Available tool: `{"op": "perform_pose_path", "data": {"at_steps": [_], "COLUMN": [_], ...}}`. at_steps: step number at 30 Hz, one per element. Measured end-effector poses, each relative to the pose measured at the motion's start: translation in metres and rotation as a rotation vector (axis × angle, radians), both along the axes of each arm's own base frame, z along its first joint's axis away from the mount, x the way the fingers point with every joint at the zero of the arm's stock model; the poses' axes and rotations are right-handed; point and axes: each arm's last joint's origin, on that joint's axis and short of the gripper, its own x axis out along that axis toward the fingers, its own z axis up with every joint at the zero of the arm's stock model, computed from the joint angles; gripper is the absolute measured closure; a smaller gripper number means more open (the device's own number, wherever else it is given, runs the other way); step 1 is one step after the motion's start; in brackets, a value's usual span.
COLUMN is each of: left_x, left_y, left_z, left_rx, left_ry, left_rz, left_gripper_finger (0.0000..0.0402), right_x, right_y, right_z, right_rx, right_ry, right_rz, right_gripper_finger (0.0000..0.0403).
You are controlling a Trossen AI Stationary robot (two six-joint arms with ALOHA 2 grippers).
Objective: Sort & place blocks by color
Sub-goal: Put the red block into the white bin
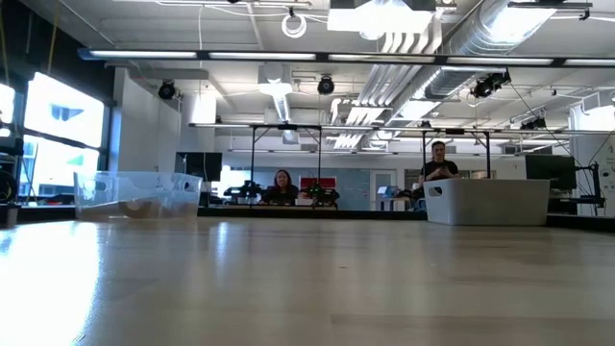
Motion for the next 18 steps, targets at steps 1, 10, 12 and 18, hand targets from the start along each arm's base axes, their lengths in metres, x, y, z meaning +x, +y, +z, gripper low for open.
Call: {"op": "perform_pose_path", "data": {"at_steps": [1, 10, 12, 18], "left_x": [0.000, -0.003, -0.005, -0.009], "left_y": [0.000, 0.010, 0.014, 0.024], "left_z": [0.000, -0.009, -0.013, -0.018], "left_rx": [0.014, 0.091, 0.099, 0.172], "left_ry": [-0.007, 0.031, 0.067, 0.084], "left_rz": [0.004, 0.028, 0.036, 0.063], "left_gripper_finger": [0.0232, 0.0173, 0.0171, 0.0174], "right_x": [0.000, -0.002, -0.002, -0.004], "right_y": [0.000, -0.002, -0.002, -0.004], "right_z": [-0.001, -0.008, -0.009, -0.015], "right_rx": [0.010, 0.070, 0.074, 0.112], "right_ry": [0.012, 0.108, 0.117, 0.199], "right_rz": [-0.015, -0.100, -0.112, -0.175], "right_gripper_finger": [0.0381, 0.0382, 0.0382, 0.0382]}}
